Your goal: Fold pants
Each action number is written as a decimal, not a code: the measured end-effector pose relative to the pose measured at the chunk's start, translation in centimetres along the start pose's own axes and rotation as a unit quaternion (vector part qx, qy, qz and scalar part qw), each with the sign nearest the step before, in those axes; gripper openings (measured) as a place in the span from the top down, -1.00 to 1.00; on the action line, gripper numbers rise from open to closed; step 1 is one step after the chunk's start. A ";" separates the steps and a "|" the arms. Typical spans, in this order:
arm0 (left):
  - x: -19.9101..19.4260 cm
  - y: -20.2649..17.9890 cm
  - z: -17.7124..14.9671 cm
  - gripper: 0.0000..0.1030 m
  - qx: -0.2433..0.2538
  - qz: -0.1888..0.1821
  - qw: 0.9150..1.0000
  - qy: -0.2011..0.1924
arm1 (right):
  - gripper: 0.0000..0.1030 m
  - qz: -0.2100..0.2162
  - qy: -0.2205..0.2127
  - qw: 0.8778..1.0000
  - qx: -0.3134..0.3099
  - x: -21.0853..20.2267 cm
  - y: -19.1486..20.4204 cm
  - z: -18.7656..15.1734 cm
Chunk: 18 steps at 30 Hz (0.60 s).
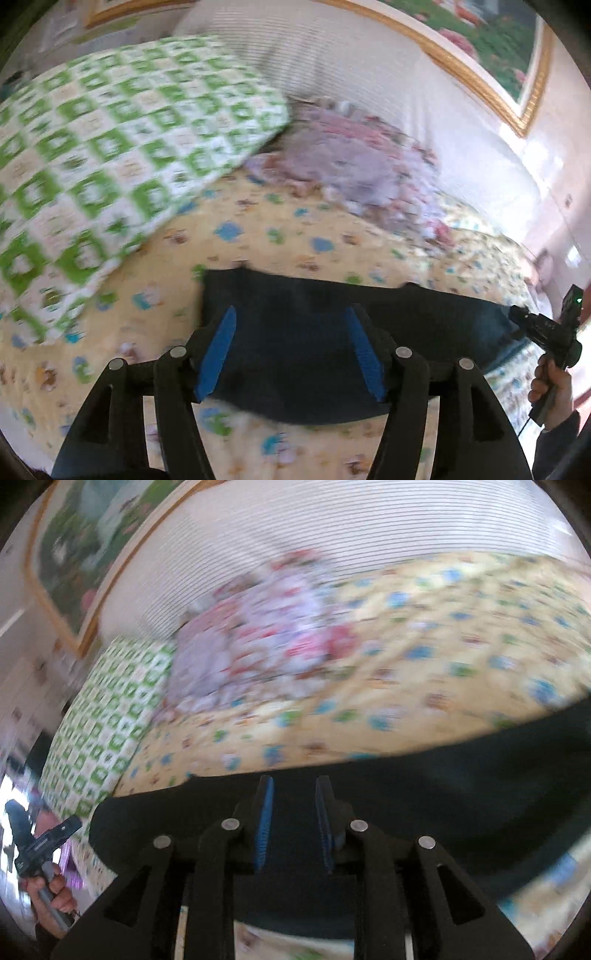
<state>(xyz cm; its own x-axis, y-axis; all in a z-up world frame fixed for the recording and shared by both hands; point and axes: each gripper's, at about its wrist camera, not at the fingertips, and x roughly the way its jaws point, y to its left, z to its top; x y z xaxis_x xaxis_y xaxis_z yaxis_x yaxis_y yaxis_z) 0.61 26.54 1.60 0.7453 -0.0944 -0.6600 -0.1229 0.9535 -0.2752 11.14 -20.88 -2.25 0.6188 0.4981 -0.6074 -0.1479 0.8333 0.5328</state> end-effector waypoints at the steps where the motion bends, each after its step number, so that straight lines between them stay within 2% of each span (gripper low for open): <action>1: 0.3 -1.1 0.1 -0.23 0.009 -0.008 1.000 0.003 | 0.52 -0.006 -0.006 1.000 0.013 -0.9 -1.2 -0.1; 6: 2.8 -6.9 0.4 -0.28 0.060 -0.054 0.996 0.030 | 0.50 -0.044 -0.038 0.997 0.051 -4.9 -5.6 -0.9; 10: 5.0 -11.9 0.4 -0.31 0.101 -0.083 0.990 0.054 | 0.33 -0.071 -0.059 0.993 0.068 -7.0 -8.3 -0.9; 18: 9.4 -22.6 0.1 -0.38 0.190 -0.138 0.967 0.096 | 0.32 -0.087 -0.084 0.990 0.076 -8.6 -10.8 0.2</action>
<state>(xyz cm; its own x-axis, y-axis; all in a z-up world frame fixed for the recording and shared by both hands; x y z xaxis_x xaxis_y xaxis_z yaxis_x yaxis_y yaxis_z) 10.47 4.18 1.69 0.5753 -0.3762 -0.7263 0.3392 0.9177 -0.2068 7.60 -34.22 -2.69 0.7463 0.2919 -0.5982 0.0826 0.8512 0.5184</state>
